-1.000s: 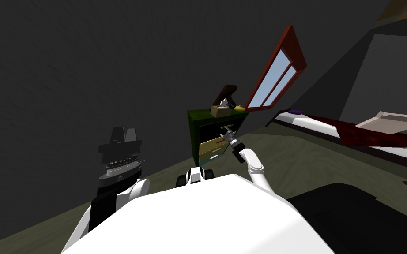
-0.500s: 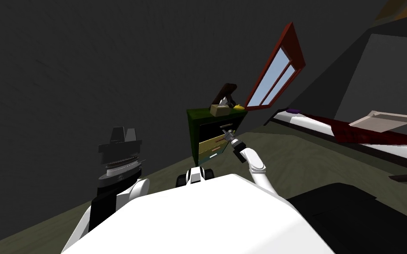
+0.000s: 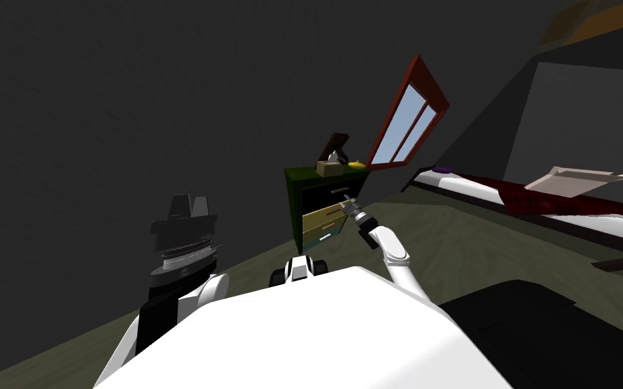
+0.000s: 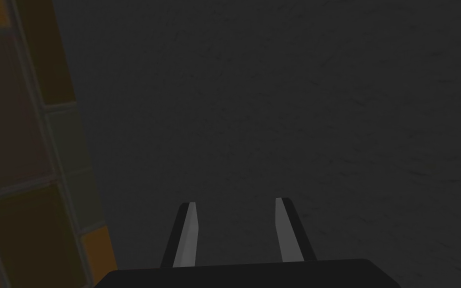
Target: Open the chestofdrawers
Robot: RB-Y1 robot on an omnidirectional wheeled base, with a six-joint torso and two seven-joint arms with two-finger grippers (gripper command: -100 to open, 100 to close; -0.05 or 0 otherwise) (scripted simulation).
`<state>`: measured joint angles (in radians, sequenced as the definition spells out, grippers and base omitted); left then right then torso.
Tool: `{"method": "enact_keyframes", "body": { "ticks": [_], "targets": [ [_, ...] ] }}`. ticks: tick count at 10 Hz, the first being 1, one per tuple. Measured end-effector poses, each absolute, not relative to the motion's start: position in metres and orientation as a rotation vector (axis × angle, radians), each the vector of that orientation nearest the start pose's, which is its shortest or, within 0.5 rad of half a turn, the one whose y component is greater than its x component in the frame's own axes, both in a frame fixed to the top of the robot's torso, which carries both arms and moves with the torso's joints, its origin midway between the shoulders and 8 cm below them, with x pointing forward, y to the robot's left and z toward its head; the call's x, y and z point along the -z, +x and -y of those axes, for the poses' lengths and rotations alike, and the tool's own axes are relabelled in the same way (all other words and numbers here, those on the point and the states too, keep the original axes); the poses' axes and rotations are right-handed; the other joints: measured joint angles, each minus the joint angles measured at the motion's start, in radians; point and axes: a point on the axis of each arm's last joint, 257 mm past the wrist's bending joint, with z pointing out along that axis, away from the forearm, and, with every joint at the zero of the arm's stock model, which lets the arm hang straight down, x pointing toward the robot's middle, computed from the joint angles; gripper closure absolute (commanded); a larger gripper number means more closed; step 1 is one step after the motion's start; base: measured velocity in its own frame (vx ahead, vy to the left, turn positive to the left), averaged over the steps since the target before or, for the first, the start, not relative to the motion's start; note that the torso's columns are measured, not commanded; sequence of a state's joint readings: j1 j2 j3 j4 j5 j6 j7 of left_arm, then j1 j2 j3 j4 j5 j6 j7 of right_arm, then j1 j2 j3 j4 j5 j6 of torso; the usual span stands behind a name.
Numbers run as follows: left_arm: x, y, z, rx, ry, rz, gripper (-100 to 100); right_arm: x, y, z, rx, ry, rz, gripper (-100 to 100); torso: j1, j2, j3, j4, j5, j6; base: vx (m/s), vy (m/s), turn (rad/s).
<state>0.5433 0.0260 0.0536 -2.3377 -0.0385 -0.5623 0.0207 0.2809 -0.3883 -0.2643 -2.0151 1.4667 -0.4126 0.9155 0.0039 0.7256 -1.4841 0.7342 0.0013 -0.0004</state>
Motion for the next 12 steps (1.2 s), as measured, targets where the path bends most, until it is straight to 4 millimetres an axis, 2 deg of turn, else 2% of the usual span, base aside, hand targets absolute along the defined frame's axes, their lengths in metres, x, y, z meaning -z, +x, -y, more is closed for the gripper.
{"method": "enact_keyframes", "body": {
  "ticks": [5, 6, 9, 12],
  "targets": [
    [-0.048, 0.317, -0.286, 1.251, -0.546, -0.598, 0, 0.106, 0.451, 0.333, 0.889, -1.114, -1.092, -100, -0.004, 0.015, 0.01, 0.005, -0.001, 0.001, 0.117, 0.06, -0.004],
    [-0.048, 0.317, -0.286, 1.251, -0.545, -0.598, 0, 0.105, 0.451, 0.333, 0.887, -1.112, -1.092, 100, -0.005, 0.015, 0.01, 0.004, -0.001, 0.0, 0.011, 0.008, 0.002],
    [-0.048, 0.317, -0.286, 1.251, -0.545, -0.598, 0, 0.099, 0.449, 0.33, 0.885, -1.116, -1.077, 100, -0.011, 0.019, 0.012, 0.004, -0.005, 0.002, -0.149, -0.057, -0.049],
    [-0.048, 0.317, -0.286, 1.251, -0.545, -0.598, 0, 0.102, 0.446, 0.328, 0.873, -1.125, -1.079, 100, -0.002, 0.007, 0.005, 0.004, 0.0, 0.0, -0.128, -0.023, -0.043]
  ]
}}
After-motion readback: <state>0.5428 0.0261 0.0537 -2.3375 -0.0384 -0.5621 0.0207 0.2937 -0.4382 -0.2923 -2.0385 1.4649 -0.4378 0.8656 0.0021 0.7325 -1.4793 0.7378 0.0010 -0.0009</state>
